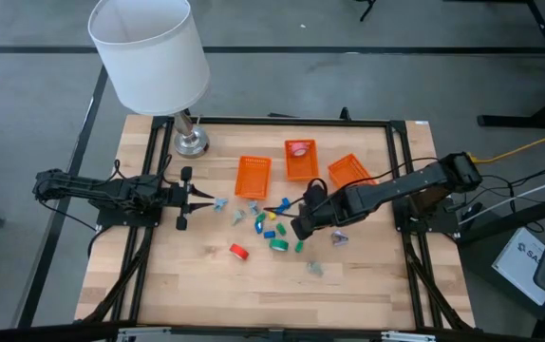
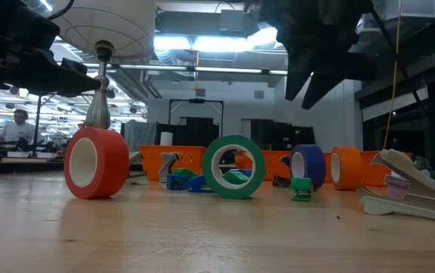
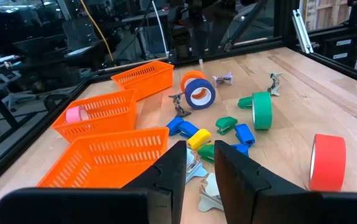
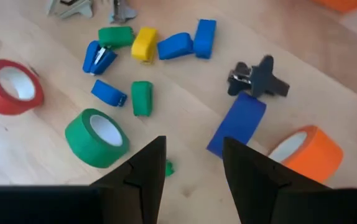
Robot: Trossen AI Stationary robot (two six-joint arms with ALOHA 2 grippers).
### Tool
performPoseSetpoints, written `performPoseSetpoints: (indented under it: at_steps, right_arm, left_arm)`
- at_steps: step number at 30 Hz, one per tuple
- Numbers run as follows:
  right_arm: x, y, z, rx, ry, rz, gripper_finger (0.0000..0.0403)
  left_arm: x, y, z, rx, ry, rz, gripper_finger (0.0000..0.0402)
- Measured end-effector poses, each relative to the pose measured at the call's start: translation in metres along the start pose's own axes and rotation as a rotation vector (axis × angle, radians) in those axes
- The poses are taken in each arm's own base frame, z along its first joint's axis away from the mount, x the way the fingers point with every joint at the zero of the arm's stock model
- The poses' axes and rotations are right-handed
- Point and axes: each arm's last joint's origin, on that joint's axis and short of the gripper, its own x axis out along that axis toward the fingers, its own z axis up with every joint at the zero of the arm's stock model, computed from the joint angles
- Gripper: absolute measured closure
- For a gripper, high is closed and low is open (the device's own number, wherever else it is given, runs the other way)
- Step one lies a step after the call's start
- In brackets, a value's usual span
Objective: Pick and place Stapler, Stapler remover, tape
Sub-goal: Put the blue adhesive tape into the middle orange bin
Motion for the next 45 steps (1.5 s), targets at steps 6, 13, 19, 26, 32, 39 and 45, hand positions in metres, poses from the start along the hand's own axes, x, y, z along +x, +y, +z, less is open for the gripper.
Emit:
performPoseSetpoints:
  at_steps: [6, 13, 19, 26, 32, 39, 45]
  right_arm:
    - [0.000, -0.001, 0.000, 0.054, 0.001, -0.011, 0.0241]
    - [0.000, -0.005, -0.003, 0.129, 0.045, -0.047, 0.0241]
    - [0.011, -0.007, -0.007, 0.158, 0.062, -0.117, 0.0241]
    - [0.031, -0.004, -0.012, 0.144, 0.080, -0.172, 0.0241]
    - [0.032, -0.003, -0.010, 0.143, 0.052, -0.165, 0.0241]
    - [0.037, -0.003, -0.011, 0.118, 0.046, -0.180, 0.0241]
    - [0.043, -0.002, -0.012, 0.113, 0.047, -0.184, 0.0241]
  left_arm:
    - [0.000, 0.000, 0.000, 0.000, 0.000, 0.000, 0.0323]
    - [0.000, 0.000, 0.000, 0.000, 0.000, 0.000, 0.0323]
    - [0.000, 0.000, 0.000, 0.000, 0.000, 0.000, 0.0324]
    - [0.000, 0.000, 0.000, 0.000, 0.000, 0.000, 0.0322]
    - [0.000, 0.000, 0.000, 0.000, 0.000, 0.000, 0.0324]
    - [0.000, 0.000, 0.000, 0.000, 0.000, 0.000, 0.0323]
    - [0.000, 0.000, 0.000, 0.000, 0.000, 0.000, 0.0324]
